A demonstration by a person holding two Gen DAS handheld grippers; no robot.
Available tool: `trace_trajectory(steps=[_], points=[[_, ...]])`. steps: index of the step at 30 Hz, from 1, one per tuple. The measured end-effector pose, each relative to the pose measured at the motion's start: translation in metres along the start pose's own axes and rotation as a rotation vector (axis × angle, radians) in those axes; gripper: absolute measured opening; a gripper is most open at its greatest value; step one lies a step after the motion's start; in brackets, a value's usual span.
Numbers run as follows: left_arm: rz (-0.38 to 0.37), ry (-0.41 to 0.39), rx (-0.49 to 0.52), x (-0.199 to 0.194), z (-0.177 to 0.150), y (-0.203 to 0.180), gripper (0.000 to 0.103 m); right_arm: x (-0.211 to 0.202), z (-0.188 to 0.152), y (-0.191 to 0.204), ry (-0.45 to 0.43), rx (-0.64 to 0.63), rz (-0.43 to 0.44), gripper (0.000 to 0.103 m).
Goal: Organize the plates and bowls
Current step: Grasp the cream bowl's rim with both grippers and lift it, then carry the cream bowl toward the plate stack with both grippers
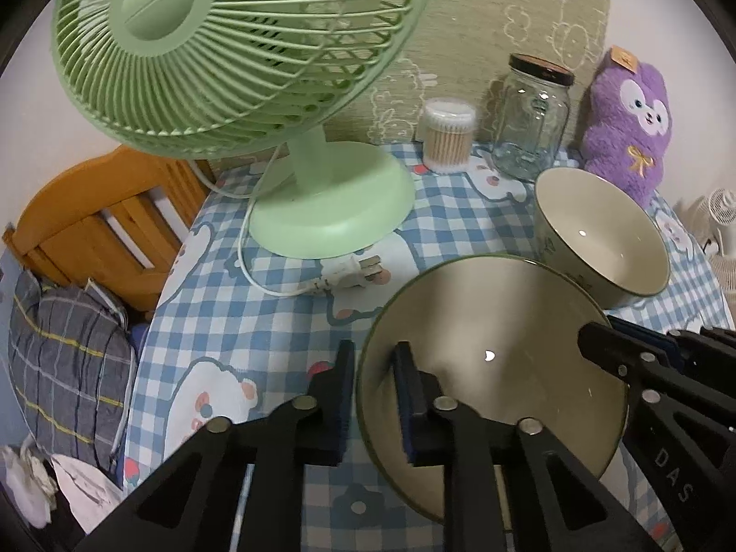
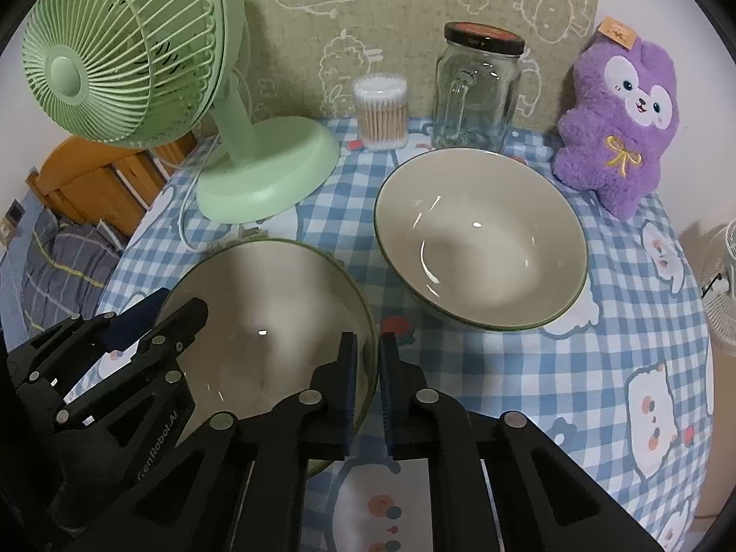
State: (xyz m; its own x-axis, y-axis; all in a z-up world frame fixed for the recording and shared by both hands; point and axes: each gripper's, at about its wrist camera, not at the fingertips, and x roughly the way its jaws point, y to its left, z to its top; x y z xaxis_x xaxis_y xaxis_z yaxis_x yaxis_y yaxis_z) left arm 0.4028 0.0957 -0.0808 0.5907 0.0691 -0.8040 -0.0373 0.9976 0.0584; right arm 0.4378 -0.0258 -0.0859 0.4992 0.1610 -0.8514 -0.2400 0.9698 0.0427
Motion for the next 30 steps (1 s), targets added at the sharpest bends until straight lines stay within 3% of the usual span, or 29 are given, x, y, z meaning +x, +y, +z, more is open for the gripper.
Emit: trace_trajectory(steps=[30], points=[[-0.036,0.070,-0.021,-0.020,-0.015,0.001,0.010,-0.019,-0.016,0.003,0.022,-0.023,-0.018,0.010]])
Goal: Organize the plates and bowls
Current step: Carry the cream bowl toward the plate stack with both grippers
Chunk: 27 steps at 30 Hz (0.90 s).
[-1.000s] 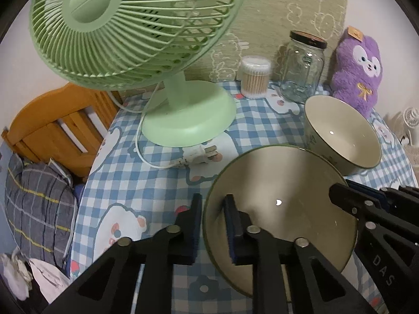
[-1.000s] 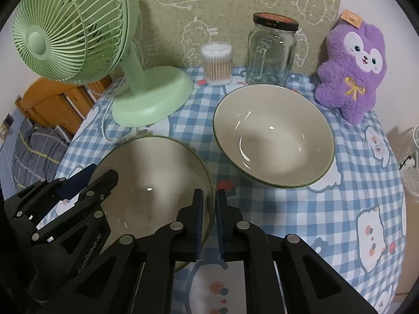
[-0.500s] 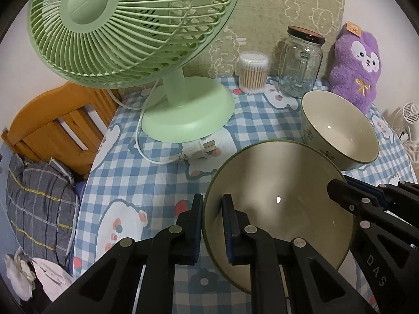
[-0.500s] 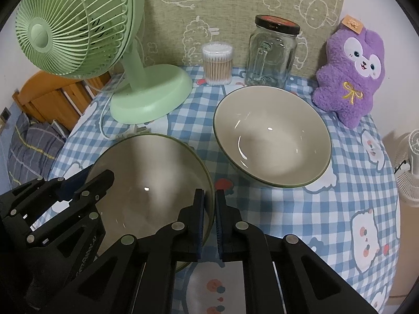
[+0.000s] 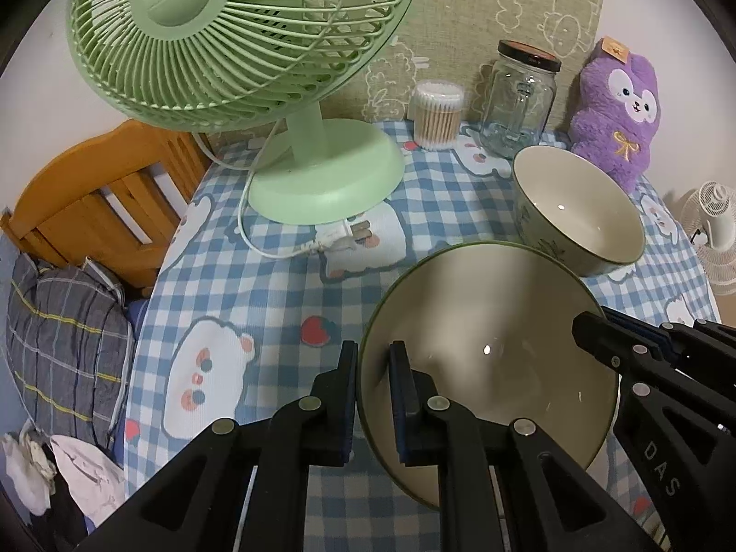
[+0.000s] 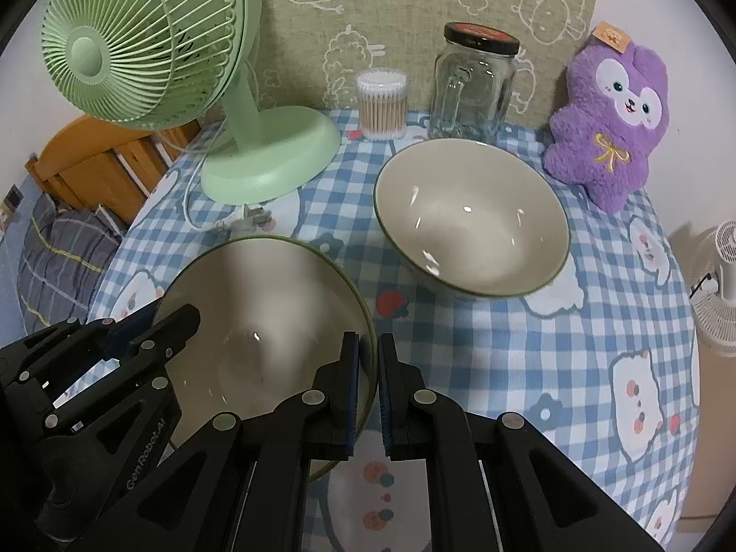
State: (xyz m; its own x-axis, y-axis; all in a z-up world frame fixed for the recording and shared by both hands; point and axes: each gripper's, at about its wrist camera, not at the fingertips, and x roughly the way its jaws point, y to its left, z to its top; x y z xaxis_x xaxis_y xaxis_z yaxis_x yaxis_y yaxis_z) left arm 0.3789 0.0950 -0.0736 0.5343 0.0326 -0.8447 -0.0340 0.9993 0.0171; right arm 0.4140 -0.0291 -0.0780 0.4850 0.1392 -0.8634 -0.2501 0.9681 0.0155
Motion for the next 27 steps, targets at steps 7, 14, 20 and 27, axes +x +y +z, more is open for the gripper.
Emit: trace_trajectory(steps=[7,14,20,27], points=[[0.008,-0.002,-0.004,-0.014,-0.011,-0.004,0.009,-0.012,-0.012,0.001,0.005,0.000,0.007,0.010],[0.002,-0.010,-0.013,-0.033,-0.022,-0.006,0.009,-0.032,-0.024,0.001,-0.003,0.004,0.008,0.010],[-0.005,-0.025,-0.010,-0.052,-0.034,-0.011,0.009,-0.052,-0.032,-0.002,-0.011,0.017,0.005,0.010],[0.007,-0.040,-0.009,-0.076,-0.046,-0.017,0.009,-0.077,-0.046,-0.002,-0.025,0.017,0.009,0.010]])
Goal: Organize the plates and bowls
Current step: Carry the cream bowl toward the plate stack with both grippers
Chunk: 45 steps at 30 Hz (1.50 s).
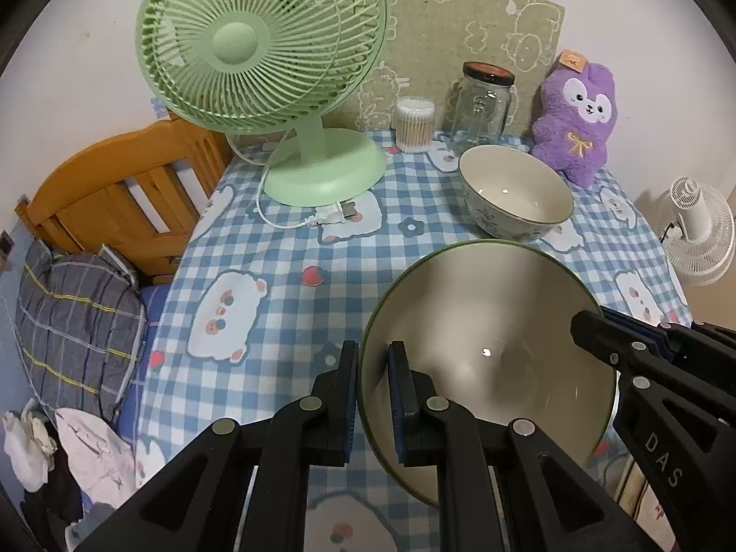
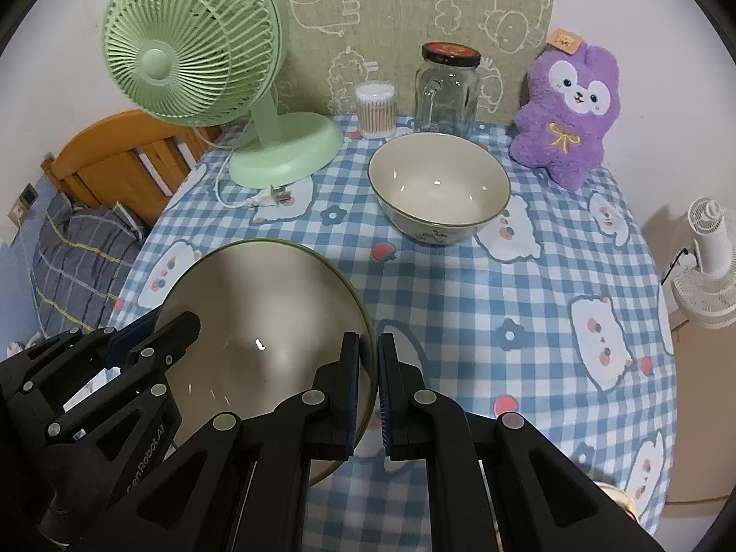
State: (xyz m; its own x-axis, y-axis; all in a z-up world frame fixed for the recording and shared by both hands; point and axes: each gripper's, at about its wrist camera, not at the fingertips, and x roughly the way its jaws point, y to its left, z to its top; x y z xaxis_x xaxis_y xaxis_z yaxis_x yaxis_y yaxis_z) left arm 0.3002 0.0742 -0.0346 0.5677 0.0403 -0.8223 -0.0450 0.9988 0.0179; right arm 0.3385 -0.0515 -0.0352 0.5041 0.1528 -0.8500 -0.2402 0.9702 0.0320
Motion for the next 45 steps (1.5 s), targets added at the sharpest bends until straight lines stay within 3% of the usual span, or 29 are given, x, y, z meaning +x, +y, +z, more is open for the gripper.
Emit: trace_trajectory(steps=[23,45], points=[[0.002,-0.075,-0.004,-0.085,-0.043,-0.011,0.009,-0.090,-0.052,0.011,-0.086,-0.036,-0.005,0.010],[-0.029,-0.063,0.028,-0.117,-0.110,-0.015,0.009,-0.116,-0.126,0.019,-0.056,-0.035,0.002,0.010]])
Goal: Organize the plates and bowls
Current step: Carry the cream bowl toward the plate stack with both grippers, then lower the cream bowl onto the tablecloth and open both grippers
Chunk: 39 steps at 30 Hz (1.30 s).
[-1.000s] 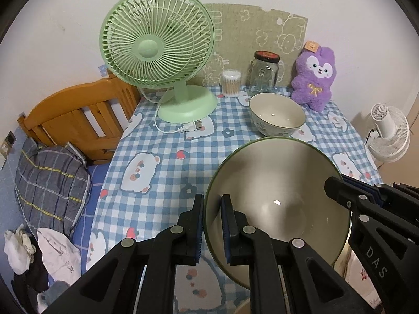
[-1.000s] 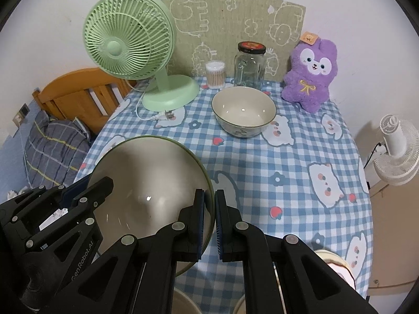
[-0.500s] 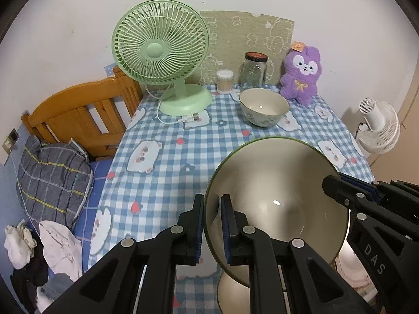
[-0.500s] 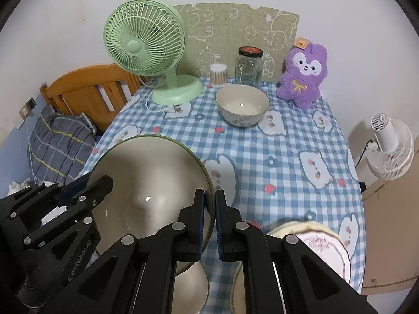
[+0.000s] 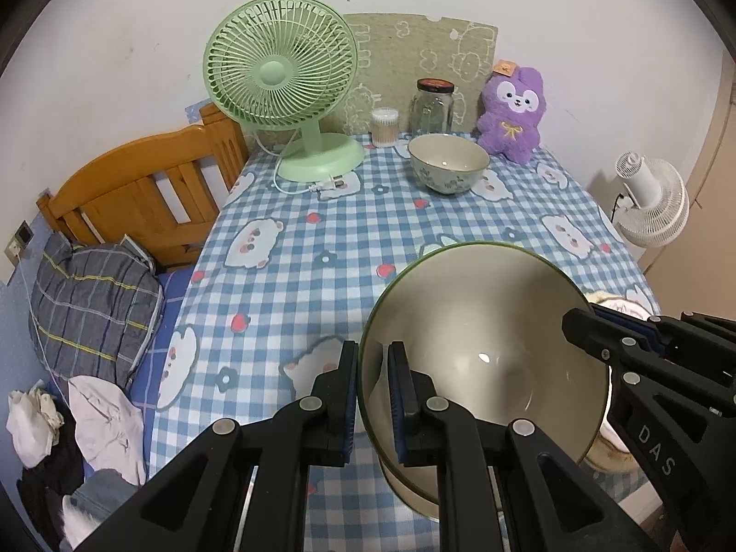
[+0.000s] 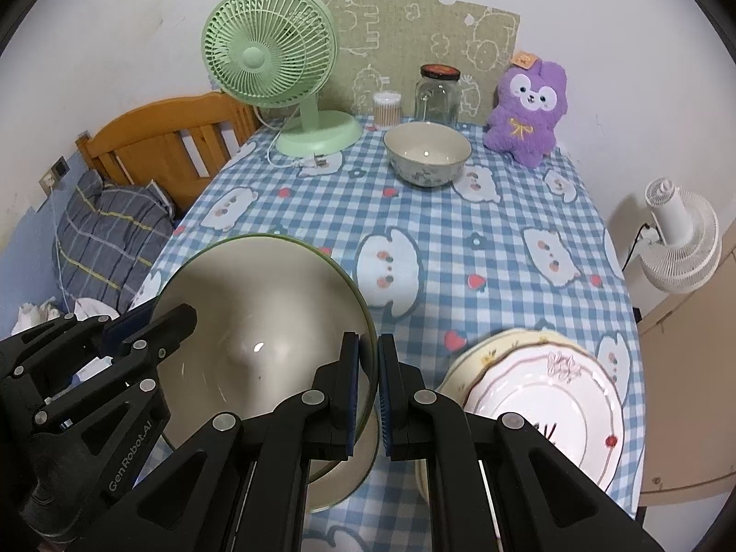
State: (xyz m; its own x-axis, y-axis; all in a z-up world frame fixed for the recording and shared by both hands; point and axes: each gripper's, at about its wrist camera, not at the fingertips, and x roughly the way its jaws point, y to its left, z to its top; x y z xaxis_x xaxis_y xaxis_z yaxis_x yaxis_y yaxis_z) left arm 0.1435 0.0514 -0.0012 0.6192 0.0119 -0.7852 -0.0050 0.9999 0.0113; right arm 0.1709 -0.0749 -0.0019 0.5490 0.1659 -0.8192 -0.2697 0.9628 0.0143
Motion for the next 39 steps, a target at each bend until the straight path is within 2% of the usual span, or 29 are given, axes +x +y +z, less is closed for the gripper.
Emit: trace_trajectory(steps=[17,39], points=[[-0.010,0.048,0.017,0.007,-0.033,-0.006,0.009,0.010,-0.037,-0.001,0.054,0.004,0.015,0.010],[-0.005,0.102,0.062,0.041,-0.043,-0.011,0.009,0.041,-0.046,-0.006,0.103,0.015,0.014,0.010]])
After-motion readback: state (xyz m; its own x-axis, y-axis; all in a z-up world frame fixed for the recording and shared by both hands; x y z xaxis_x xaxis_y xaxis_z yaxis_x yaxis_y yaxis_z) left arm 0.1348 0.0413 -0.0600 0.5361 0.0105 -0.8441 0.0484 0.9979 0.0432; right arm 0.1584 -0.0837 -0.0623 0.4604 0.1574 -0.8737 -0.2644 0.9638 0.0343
